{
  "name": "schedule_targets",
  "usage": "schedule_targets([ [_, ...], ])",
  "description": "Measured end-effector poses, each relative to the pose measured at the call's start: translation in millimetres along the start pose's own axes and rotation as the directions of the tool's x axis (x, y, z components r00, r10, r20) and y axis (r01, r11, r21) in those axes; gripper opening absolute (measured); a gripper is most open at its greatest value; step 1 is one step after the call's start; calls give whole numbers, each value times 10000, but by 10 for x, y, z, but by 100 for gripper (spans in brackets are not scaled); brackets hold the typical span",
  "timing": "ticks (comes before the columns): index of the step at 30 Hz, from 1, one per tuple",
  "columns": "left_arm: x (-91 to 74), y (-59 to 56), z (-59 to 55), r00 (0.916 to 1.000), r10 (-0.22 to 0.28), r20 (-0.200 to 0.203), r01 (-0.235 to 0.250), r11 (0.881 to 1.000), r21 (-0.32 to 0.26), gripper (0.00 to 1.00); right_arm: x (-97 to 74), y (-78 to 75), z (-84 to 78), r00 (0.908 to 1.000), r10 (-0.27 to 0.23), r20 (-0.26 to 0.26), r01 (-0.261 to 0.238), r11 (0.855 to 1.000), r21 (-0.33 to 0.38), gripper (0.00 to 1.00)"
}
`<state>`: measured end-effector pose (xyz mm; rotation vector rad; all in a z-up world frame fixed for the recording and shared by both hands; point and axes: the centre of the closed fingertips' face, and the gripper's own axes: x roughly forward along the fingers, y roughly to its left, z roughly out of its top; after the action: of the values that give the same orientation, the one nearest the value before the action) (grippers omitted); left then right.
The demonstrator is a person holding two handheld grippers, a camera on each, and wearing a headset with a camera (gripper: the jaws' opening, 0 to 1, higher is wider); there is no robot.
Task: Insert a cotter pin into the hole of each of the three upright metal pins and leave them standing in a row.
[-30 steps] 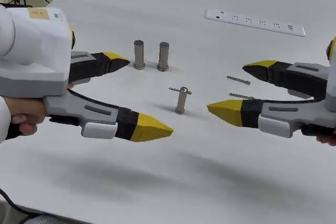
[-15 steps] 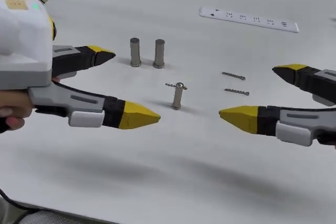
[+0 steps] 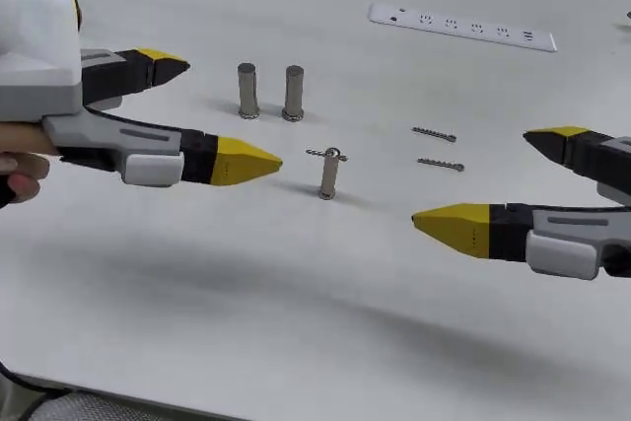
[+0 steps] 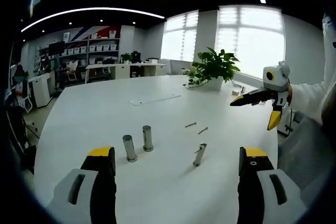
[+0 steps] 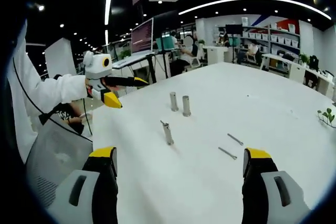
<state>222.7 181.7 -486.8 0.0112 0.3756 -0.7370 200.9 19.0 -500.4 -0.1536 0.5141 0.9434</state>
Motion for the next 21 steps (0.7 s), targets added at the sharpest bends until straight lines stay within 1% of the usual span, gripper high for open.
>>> schedule_targets([
  [1,21,53,35,9997,234,120,-234,9997,-15,93,-8,3,-13,10000,-19,-21,19,10000,27,98],
  [3,53,106,62,9986,492,180,-491,9988,-66,90,-19,-2,-36,9999,-71,-143,71,10000,-5,98],
  [5,84,118,78,9984,533,204,-531,9986,-82,89,-25,-2,-48,9998,-80,-172,80,10000,-19,97],
  [7,115,124,83,9980,603,169,-604,9982,25,87,-36,-6,-65,9997,-99,-225,100,9999,24,97],
  [8,121,175,80,9980,608,150,-609,9981,41,86,-40,-8,-71,9997,-101,-243,102,9999,34,97],
  [9,112,324,70,9979,628,143,-629,9980,40,85,-50,-19,-80,9996,-112,-262,113,9999,50,97],
  [12,152,513,46,9958,915,103,-915,9958,22,81,-68,-28,-96,9995,-110,-280,111,9999,24,96],
  [13,177,638,35,9946,1027,118,-1027,9947,30,80,-73,-30,-103,9995,-128,-302,128,9999,8,96],
  [18,227,718,27,9928,1187,173,-1188,9929,58,74,-99,-33,-127,9992,-184,-365,187,9998,75,96],
  [21,271,784,17,9898,1414,176,-1415,9899,62,69,-120,-49,-137,9989,-261,-392,264,9996,78,97],
])
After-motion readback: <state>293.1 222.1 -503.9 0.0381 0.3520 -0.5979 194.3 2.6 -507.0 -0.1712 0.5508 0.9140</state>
